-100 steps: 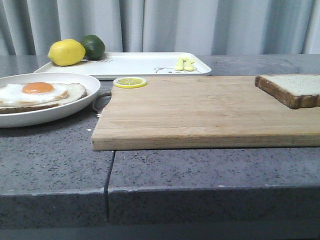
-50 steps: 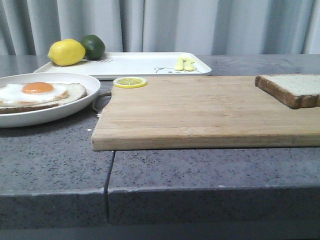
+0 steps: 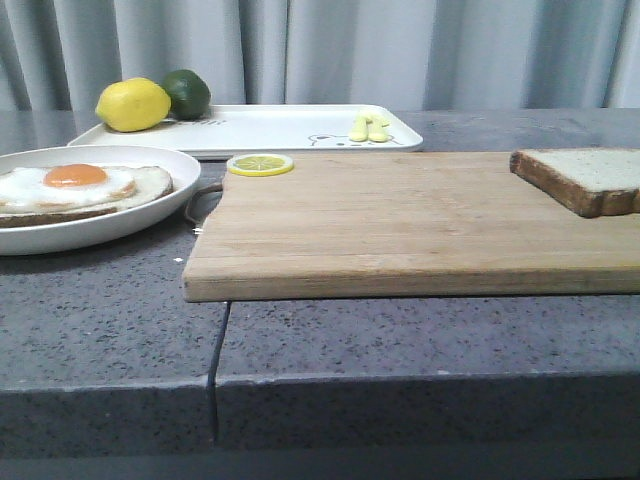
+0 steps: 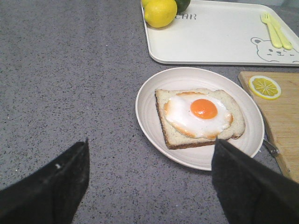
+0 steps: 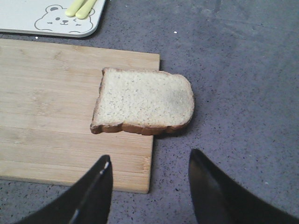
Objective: Place bread and move sandwich to tray
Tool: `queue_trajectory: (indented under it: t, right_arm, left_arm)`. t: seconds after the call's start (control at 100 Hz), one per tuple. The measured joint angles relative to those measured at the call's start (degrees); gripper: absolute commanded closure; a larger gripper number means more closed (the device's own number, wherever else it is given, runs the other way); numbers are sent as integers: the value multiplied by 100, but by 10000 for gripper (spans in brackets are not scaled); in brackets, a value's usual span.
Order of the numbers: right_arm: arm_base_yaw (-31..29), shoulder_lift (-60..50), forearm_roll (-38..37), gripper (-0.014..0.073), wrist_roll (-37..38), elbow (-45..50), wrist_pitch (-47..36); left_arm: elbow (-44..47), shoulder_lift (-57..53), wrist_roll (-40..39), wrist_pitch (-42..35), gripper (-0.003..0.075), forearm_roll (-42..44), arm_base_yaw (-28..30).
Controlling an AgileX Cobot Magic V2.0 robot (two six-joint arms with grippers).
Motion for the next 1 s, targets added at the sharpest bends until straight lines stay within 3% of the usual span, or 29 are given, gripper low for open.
queue_trajectory:
  t: [0.49, 0.68, 0.82, 1.0]
  right_arm:
    - [0, 3, 0, 204, 0, 0, -47]
    - [-186, 177, 315, 204, -131, -13, -173]
    - [-709, 536, 946, 204, -710, -13, -313]
    - [-1751, 1122, 2382, 204, -1994, -13, -555]
  left_arm:
    - [0, 0, 0, 0, 209, 0, 0]
    - [0, 0, 0, 0, 209, 0, 0]
    - [0, 0, 0, 0, 209, 0, 0]
    - [0, 0, 0, 0, 209, -12, 0]
